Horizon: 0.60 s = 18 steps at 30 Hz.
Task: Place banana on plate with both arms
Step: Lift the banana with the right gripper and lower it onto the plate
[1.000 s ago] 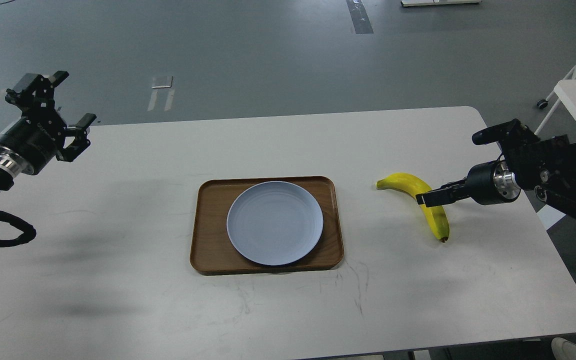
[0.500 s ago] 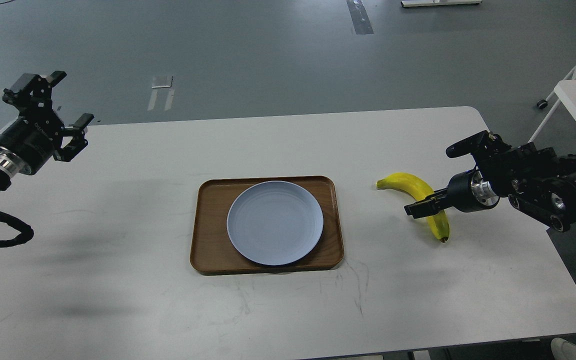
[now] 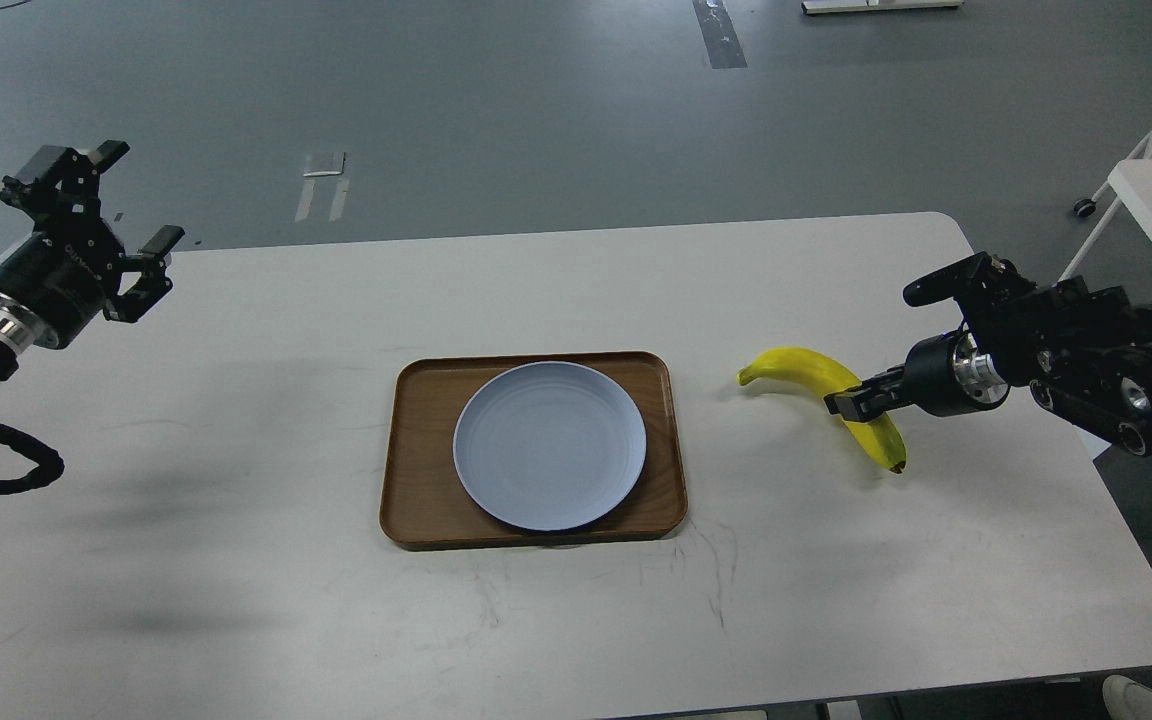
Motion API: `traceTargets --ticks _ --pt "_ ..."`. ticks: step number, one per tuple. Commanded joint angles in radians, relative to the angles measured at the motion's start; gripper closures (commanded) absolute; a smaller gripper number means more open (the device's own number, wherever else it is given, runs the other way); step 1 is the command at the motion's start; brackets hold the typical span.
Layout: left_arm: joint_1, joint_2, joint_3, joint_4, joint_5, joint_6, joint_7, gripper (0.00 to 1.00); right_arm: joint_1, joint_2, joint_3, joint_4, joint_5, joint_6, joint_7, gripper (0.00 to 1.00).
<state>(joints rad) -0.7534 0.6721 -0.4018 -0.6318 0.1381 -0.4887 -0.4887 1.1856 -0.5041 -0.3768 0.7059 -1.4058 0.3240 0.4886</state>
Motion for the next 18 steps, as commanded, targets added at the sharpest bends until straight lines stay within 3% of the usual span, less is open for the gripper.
traceTargets --ticks 1,4,12,18 --pt "-0.001 0.001 0.000 0.000 0.000 0.000 0.000 0.00 0.080 -0.005 0.001 0.061 0.007 0.006 0.000 1.00" --pt "-0.004 0.000 -0.002 0.000 0.002 0.000 0.000 0.00 0.137 0.030 0.003 0.095 0.011 0.015 0.000 1.00" --pt "-0.007 -0.003 -0.002 0.000 0.002 0.000 0.000 0.00 0.175 0.315 -0.005 0.034 0.019 0.078 0.000 1.00" --pt "-0.007 -0.006 -0.002 0.000 0.002 0.000 0.000 0.00 0.167 0.436 -0.013 0.000 0.112 0.095 0.000 1.00"
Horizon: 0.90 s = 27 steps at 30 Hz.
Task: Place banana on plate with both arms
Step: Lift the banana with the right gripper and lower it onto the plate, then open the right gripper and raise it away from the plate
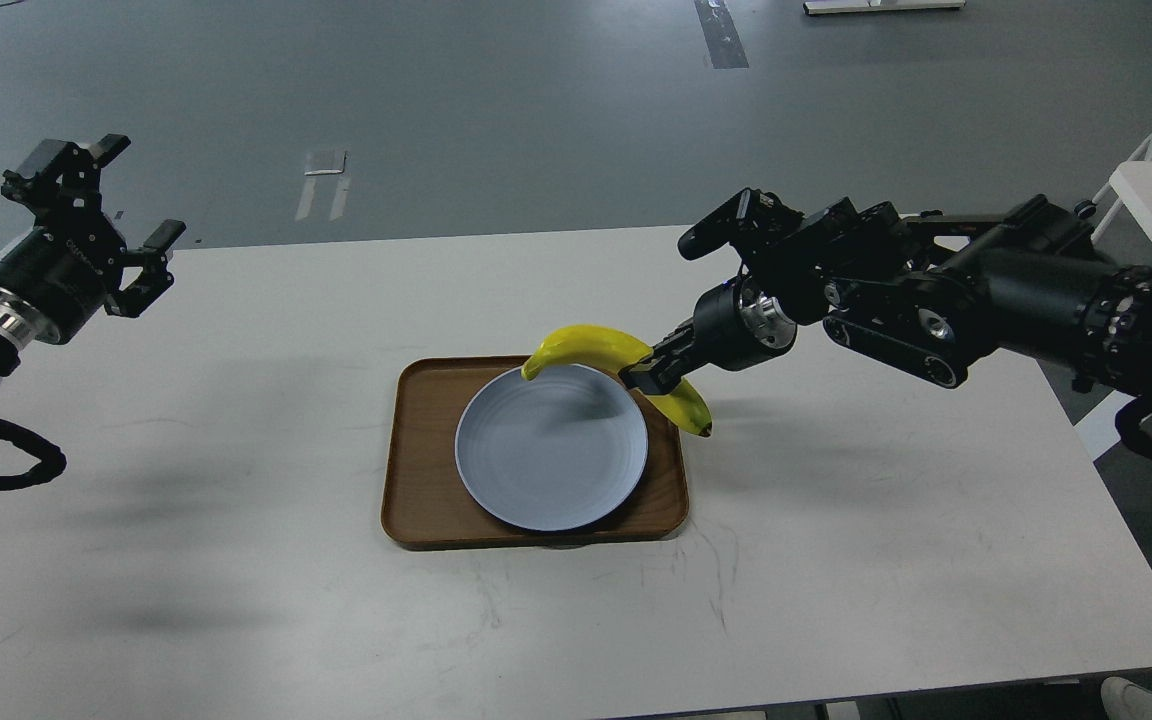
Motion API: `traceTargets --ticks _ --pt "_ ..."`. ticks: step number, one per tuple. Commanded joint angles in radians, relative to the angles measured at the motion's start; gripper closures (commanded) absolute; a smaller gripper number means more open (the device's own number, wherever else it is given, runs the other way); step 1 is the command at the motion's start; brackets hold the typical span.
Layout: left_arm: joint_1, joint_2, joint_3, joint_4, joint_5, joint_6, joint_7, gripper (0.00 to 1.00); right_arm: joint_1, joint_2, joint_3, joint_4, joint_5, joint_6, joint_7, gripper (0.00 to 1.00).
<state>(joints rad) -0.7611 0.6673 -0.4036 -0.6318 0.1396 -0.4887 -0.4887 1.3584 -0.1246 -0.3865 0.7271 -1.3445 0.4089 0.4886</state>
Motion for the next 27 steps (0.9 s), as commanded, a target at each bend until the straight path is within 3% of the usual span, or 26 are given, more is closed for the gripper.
traceTargets --ticks 1,10,11,14,15,17,18,23,27 --pt "-0.001 -0.003 0.000 0.000 0.000 0.000 0.000 0.00 -0.010 0.086 -0.005 -0.037 0.062 0.010 0.000 1.00" --pt "-0.004 -0.003 0.002 0.001 0.000 0.000 0.000 0.00 -0.053 0.125 -0.005 -0.101 0.067 0.010 0.000 1.00" --pt "-0.006 -0.003 0.002 0.001 0.000 0.000 0.000 0.00 -0.059 0.125 -0.005 -0.103 0.068 0.010 0.000 0.74" --pt "-0.006 -0.002 0.002 0.001 0.000 0.000 0.000 0.00 -0.064 0.125 0.001 -0.103 0.071 0.007 0.000 0.44" --pt "-0.006 -0.002 0.002 0.001 0.000 0.000 0.000 0.00 -0.064 0.125 0.001 -0.103 0.071 0.007 0.000 0.44" --pt "-0.007 0.000 0.002 0.001 0.000 0.000 0.000 0.00 -0.064 0.125 0.017 -0.104 0.077 0.005 0.000 0.06" --pt "-0.007 0.000 0.002 0.001 0.000 0.000 0.000 0.00 -0.064 0.125 0.018 -0.104 0.087 0.005 0.000 0.00" --pt "-0.007 0.000 0.002 0.000 0.000 0.000 0.000 0.00 -0.055 0.122 0.029 -0.104 0.199 0.004 0.000 0.00" --pt "-0.007 0.000 0.002 0.001 0.000 0.000 0.000 0.00 -0.056 -0.008 0.171 -0.103 0.278 0.002 0.000 0.00"
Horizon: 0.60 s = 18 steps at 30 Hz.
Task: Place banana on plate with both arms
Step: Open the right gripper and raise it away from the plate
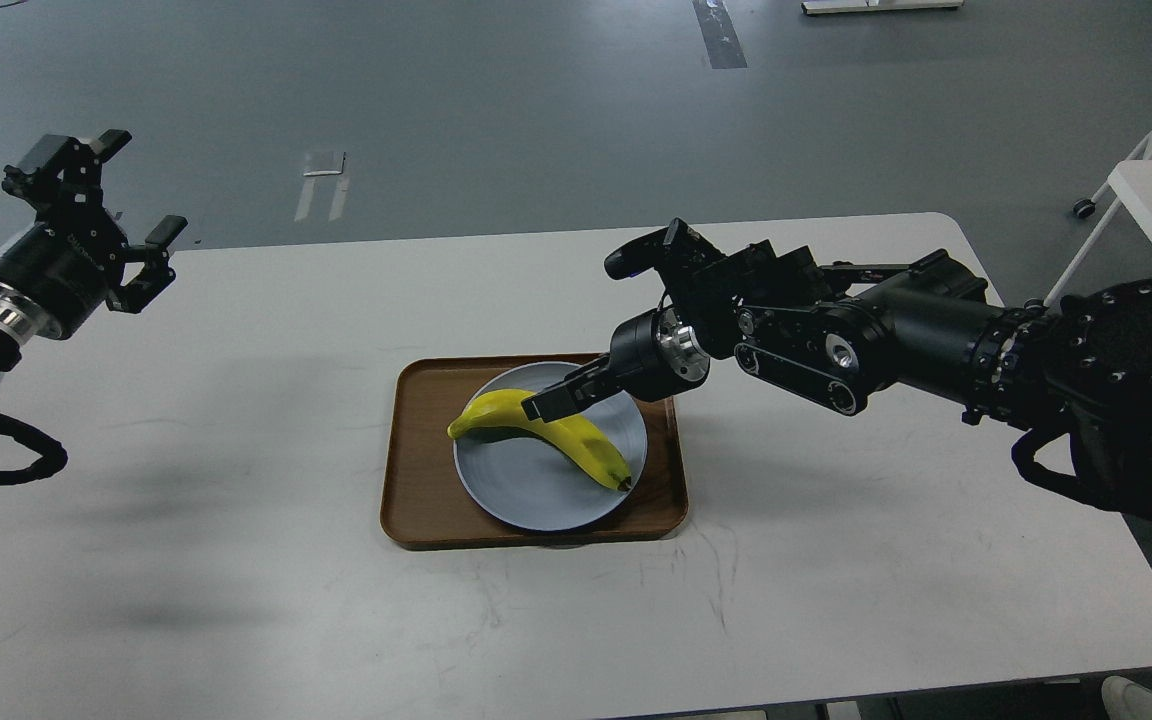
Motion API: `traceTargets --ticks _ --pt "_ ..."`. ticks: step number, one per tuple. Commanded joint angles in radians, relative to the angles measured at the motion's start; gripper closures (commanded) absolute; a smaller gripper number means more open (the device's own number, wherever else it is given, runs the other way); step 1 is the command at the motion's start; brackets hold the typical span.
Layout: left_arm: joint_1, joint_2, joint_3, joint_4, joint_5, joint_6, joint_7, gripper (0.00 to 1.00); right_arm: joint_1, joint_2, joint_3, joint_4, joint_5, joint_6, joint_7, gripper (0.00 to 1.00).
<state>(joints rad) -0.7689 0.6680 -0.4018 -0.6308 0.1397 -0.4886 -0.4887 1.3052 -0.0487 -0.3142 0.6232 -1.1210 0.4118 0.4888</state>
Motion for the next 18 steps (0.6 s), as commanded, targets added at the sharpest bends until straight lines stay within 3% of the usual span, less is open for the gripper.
traceTargets --ticks 1,10,18 --pt "0.000 -0.001 0.000 0.000 0.000 0.000 0.000 0.00 -0.009 -0.109 0.128 0.001 0.070 -0.001 0.000 0.00" --pt "0.003 -0.034 0.005 0.003 0.001 0.000 0.000 0.00 -0.203 -0.361 0.441 0.000 0.548 -0.016 0.000 0.00" --pt "0.006 -0.111 0.009 0.019 0.004 0.000 0.000 0.00 -0.447 -0.385 0.693 0.012 0.832 -0.010 0.000 0.00"
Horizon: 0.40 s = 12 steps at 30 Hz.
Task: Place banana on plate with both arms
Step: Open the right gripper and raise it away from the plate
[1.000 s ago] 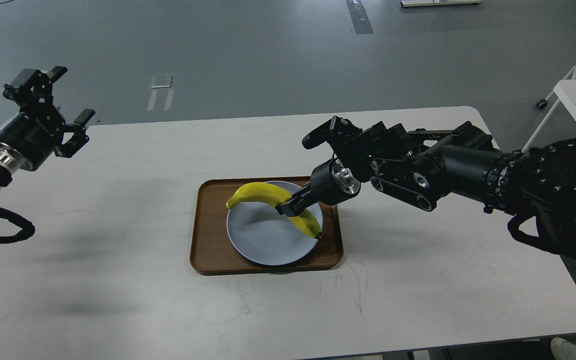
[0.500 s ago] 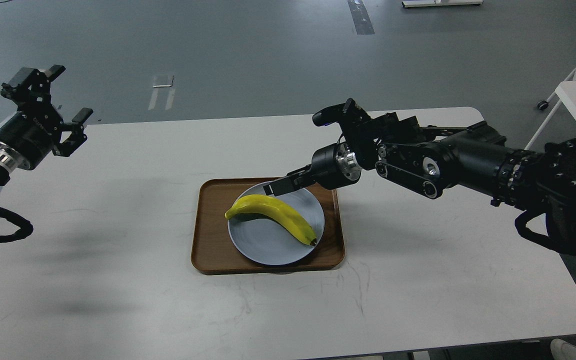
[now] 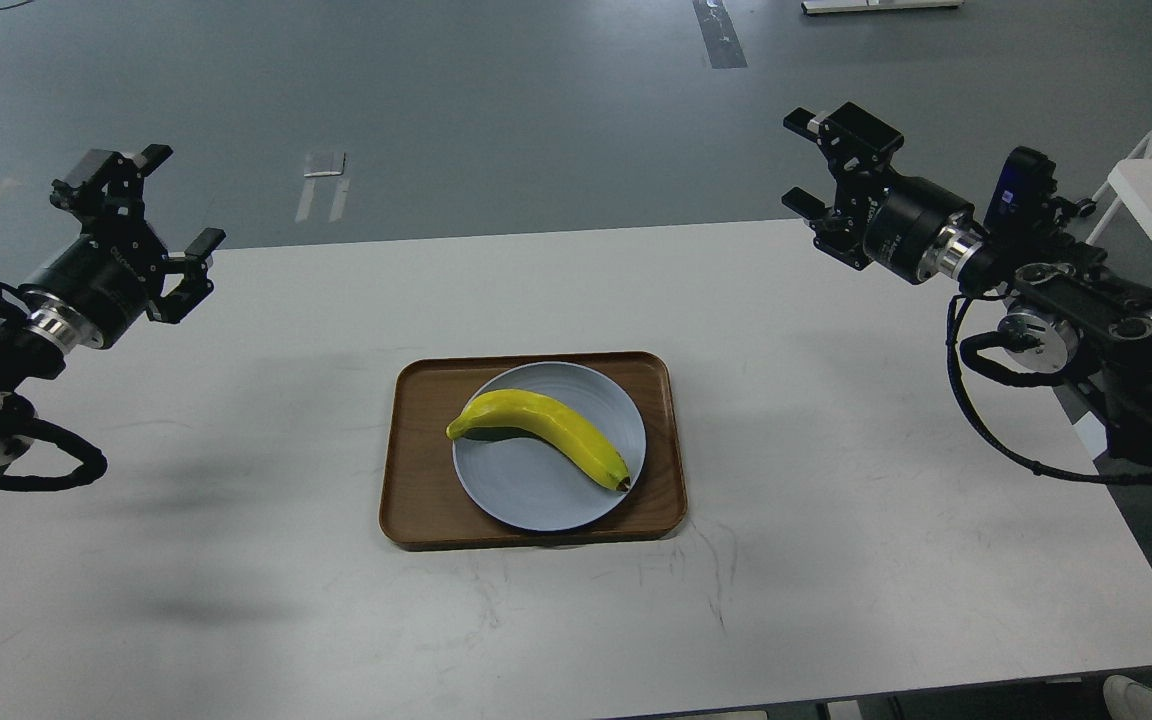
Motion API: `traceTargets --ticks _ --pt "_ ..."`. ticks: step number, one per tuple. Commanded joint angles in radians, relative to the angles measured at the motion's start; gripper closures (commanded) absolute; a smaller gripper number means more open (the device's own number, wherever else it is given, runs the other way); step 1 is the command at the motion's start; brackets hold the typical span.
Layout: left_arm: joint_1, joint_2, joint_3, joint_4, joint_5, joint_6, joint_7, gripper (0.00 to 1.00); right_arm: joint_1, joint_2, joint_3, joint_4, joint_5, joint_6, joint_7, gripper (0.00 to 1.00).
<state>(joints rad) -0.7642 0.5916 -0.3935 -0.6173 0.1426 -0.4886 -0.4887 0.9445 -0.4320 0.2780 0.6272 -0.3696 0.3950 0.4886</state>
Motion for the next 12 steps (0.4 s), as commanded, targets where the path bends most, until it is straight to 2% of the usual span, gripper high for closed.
traceTargets --ticks 1,6,12 --pt "0.002 -0.044 0.001 0.011 0.002 0.000 0.000 0.00 -0.104 -0.002 0.122 0.011 0.093 0.010 0.000 0.00" --pt "0.008 -0.098 0.001 0.056 0.002 0.000 0.000 0.00 -0.199 0.030 0.227 0.014 0.150 0.012 0.000 0.00" --pt "0.008 -0.119 0.001 0.071 0.002 0.000 0.000 0.00 -0.236 0.055 0.247 0.014 0.153 0.011 0.000 0.00"
